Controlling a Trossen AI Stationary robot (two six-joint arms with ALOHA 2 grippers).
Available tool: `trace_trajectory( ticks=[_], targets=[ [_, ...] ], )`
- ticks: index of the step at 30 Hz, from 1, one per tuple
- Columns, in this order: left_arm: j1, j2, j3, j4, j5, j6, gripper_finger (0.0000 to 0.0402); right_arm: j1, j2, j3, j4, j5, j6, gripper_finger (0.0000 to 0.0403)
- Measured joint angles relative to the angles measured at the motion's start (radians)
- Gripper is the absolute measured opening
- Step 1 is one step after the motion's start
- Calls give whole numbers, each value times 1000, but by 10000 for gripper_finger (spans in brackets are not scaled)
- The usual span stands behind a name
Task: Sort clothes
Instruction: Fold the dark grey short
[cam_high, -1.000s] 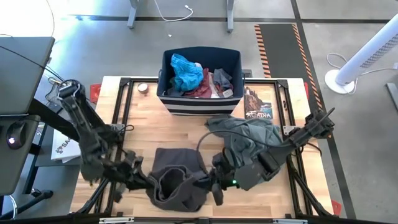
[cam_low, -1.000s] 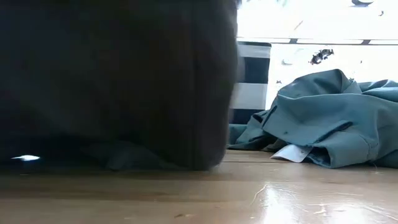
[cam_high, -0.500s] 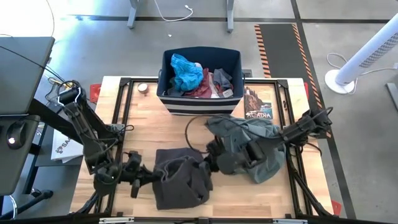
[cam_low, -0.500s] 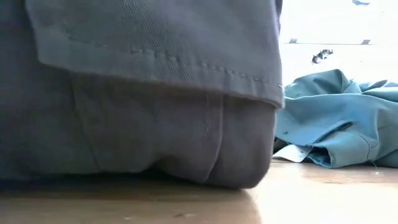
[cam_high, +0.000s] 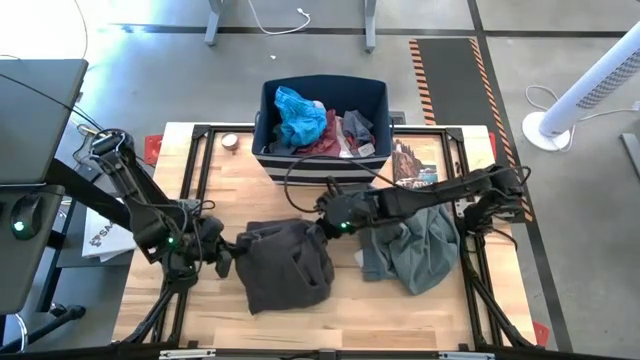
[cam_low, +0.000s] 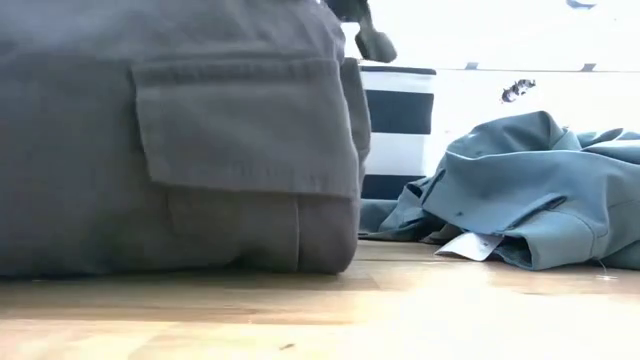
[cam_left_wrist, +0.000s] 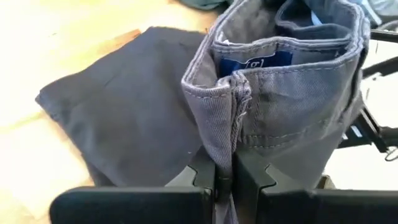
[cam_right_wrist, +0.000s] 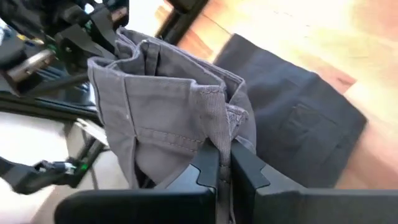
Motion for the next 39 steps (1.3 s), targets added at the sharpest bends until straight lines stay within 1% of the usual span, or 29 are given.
trace_trajectory(
  ticks=[2, 5, 9, 11, 14, 16, 21, 26, 29, 31, 34, 37, 39],
  targets=[
    [18, -16, -47, 38, 17, -7, 17, -24, 25, 0, 1, -43, -15, 5],
    [43, -37, -121, 98, 11, -21, 17, -51, 72, 0, 4, -88, -36, 5],
    [89, -48, -218, 142, 4, -109, 17, -80, 135, 0, 5, -89, -37, 5],
    [109, -47, -262, 188, 30, -150, 17, -92, 175, 0, 5, -88, -29, 5],
    [143, -45, -317, 269, 84, -162, 17, -104, 234, 0, 7, -76, 10, 5],
    [165, -45, -335, 286, 116, -175, 26, -110, 268, 0, 15, -67, 40, 5],
    [217, -45, -341, 258, 148, -172, 45, -112, 325, 0, 24, -41, 108, 5],
    [230, -45, -340, 299, 167, -97, 53, -112, 328, 0, 24, -36, 121, 22],
    [221, -45, -316, 298, 171, -46, 69, -113, 326, 0, 26, -36, 120, 26],
    [221, -45, -291, 285, 183, -18, 89, -115, 325, 0, 29, -42, 119, 24],
    [221, -45, -254, 211, 204, -13, 127, -116, 325, 0, 30, -42, 102, 18],
    [221, -45, -223, 87, 229, -62, 167, -116, 325, 0, 32, -40, 101, 17],
    [221, -45, -209, 12, 264, -101, 190, -118, 325, 0, 32, -40, 101, 17]
  ],
)
